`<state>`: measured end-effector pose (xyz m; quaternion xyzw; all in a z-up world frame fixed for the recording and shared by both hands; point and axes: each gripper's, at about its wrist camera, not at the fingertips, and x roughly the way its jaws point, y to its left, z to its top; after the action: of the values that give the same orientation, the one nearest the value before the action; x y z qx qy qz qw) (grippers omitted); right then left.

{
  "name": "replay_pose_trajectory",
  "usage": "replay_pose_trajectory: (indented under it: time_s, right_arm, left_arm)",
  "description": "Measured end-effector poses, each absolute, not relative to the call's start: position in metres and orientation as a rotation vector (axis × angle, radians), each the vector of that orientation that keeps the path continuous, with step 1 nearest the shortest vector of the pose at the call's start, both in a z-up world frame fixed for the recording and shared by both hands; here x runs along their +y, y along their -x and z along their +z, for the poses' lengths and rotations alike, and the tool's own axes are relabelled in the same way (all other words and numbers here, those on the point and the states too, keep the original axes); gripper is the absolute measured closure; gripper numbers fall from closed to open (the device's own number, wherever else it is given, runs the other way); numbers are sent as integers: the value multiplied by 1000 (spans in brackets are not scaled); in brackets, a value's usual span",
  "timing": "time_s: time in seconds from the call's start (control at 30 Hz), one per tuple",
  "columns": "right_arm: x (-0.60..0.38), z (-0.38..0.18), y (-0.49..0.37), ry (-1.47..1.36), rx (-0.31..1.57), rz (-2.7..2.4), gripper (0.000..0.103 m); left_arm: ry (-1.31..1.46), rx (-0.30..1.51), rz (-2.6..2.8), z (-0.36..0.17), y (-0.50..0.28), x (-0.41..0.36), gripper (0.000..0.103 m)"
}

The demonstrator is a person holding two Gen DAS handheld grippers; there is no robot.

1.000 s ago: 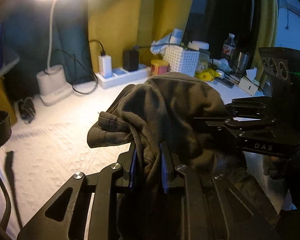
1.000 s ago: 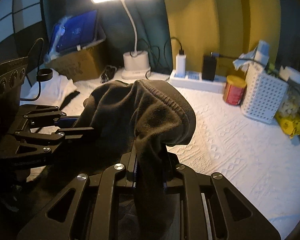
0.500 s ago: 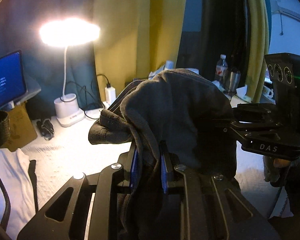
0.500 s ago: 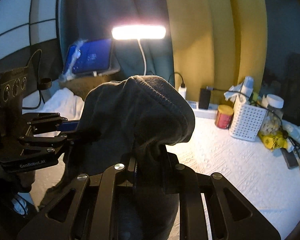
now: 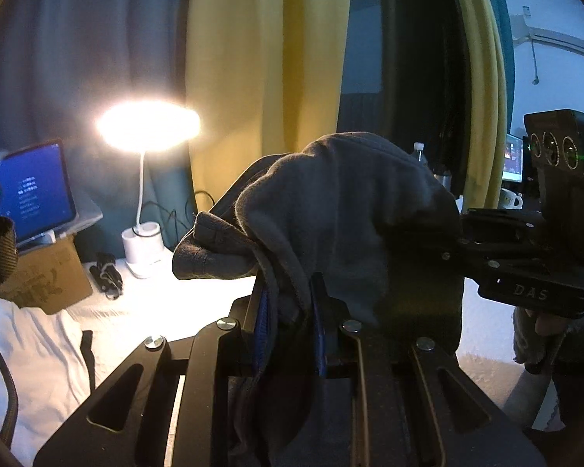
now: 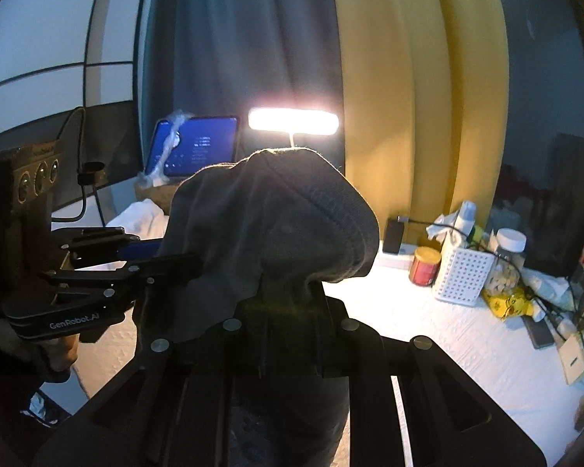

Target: Fold small clothes

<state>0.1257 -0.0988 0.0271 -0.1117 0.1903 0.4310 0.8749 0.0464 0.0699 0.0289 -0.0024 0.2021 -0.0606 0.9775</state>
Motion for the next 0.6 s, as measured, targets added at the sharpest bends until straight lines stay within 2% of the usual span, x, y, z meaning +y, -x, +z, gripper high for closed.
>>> replay_pose_trajectory:
  time_s: [0.6]
  right_arm:
    - [-106, 72, -75, 243, 245, 905, 85]
  left_arm:
    - [-20, 264, -111, 64, -1, 71, 85]
